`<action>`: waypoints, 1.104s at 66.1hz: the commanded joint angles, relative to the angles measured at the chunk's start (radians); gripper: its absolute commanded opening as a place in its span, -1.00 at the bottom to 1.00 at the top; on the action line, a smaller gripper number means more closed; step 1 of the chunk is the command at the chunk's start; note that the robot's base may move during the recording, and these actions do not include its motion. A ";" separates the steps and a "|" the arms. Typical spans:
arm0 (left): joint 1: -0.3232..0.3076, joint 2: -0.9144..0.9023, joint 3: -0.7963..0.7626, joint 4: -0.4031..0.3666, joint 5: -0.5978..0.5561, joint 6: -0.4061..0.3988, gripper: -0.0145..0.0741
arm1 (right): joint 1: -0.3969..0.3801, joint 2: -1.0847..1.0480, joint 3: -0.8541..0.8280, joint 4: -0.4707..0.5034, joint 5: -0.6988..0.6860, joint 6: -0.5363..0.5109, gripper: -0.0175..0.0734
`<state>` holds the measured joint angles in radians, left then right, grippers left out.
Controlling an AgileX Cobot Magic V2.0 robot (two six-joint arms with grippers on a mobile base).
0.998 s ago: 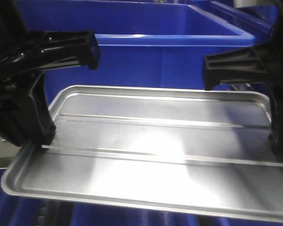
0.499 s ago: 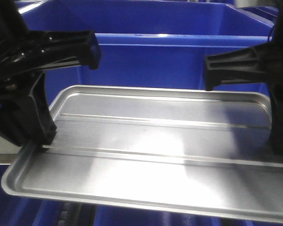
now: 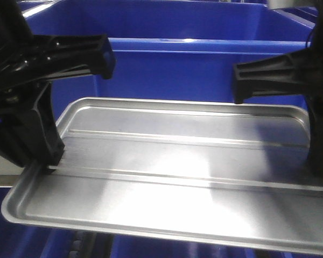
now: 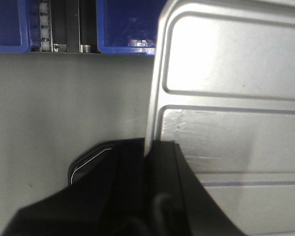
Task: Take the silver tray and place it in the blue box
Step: 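Carry the tray with both grippers over the open blue bin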
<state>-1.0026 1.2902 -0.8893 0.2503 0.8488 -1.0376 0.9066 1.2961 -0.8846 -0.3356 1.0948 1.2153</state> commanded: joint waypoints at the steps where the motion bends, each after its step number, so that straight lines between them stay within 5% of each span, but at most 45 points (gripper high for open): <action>1: 0.002 -0.028 -0.023 0.058 0.056 -0.013 -0.91 | -0.006 -0.027 -0.019 -0.071 0.188 -0.003 -0.51; 20: 0.002 -0.028 -0.023 0.058 0.056 -0.013 -0.91 | -0.006 -0.027 -0.019 -0.077 0.171 -0.003 -0.51; 37: 0.002 -0.028 -0.023 0.058 0.058 -0.013 -0.91 | -0.006 -0.027 -0.019 -0.196 0.058 -0.003 -0.51; 73: 0.002 -0.028 -0.023 0.063 0.052 -0.013 -0.91 | -0.006 -0.027 -0.019 -0.199 -0.015 -0.003 -0.51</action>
<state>-1.0026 1.2902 -0.8893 0.2658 0.8485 -1.0471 0.9105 1.2961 -0.8846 -0.4447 1.0323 1.2135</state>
